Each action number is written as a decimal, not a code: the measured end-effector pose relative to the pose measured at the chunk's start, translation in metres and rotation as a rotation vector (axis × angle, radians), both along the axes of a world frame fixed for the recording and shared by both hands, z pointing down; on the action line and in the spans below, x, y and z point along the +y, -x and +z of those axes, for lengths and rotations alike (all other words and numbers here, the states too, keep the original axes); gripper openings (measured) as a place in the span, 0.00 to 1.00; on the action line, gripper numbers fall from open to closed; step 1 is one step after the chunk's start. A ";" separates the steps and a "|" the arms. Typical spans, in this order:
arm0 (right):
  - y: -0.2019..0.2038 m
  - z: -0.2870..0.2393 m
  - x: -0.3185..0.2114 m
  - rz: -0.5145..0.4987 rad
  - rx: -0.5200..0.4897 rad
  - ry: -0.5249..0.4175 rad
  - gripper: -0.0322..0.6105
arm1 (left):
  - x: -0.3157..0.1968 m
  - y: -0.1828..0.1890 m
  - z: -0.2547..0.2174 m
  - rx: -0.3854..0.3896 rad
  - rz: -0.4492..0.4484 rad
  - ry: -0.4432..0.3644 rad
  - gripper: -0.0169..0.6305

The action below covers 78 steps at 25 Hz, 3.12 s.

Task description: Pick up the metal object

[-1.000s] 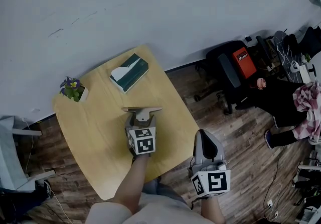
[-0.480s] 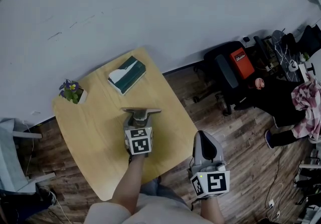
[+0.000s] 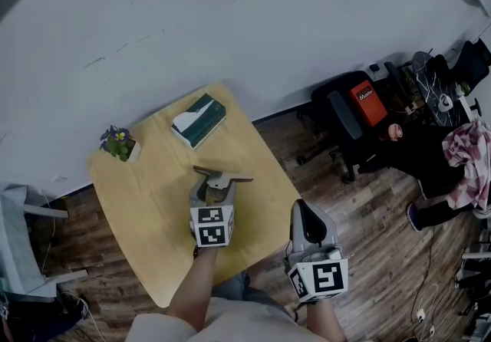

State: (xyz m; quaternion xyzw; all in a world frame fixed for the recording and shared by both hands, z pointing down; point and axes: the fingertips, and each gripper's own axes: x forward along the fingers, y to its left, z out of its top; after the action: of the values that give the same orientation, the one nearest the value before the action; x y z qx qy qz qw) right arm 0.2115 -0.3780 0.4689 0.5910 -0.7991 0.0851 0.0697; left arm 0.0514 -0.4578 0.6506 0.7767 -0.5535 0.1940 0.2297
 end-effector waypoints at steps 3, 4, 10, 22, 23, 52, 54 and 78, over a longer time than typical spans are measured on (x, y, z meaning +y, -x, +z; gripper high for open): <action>0.005 -0.006 0.004 -0.012 -0.002 -0.018 0.05 | 0.009 0.000 -0.019 -0.007 0.021 -0.045 0.49; 0.008 -0.008 0.005 -0.017 -0.002 -0.023 0.05 | 0.012 0.000 -0.026 -0.007 0.028 -0.059 0.49; 0.020 -0.020 0.018 -0.042 -0.007 -0.059 0.05 | 0.034 0.003 -0.067 0.013 0.061 -0.134 0.49; 0.024 -0.053 0.049 -0.035 -0.003 -0.136 0.05 | 0.082 0.009 -0.137 0.027 0.109 -0.273 0.49; 0.023 -0.055 0.052 -0.031 -0.002 -0.141 0.05 | 0.085 0.009 -0.142 0.026 0.114 -0.286 0.49; 0.026 -0.105 0.120 0.023 0.004 -0.250 0.05 | 0.168 0.035 -0.256 0.038 0.133 -0.574 0.49; 0.026 -0.109 0.126 0.026 0.006 -0.256 0.05 | 0.176 0.037 -0.264 0.037 0.136 -0.596 0.49; 0.014 -0.131 0.196 0.073 0.028 -0.311 0.05 | 0.249 0.052 -0.319 0.046 0.091 -0.748 0.49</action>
State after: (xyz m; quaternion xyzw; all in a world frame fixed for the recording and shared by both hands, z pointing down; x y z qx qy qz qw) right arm 0.1979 -0.1818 0.3378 0.6246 -0.7795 -0.0454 -0.0144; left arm -0.0004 -0.2088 0.3318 0.8350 -0.5455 -0.0292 -0.0664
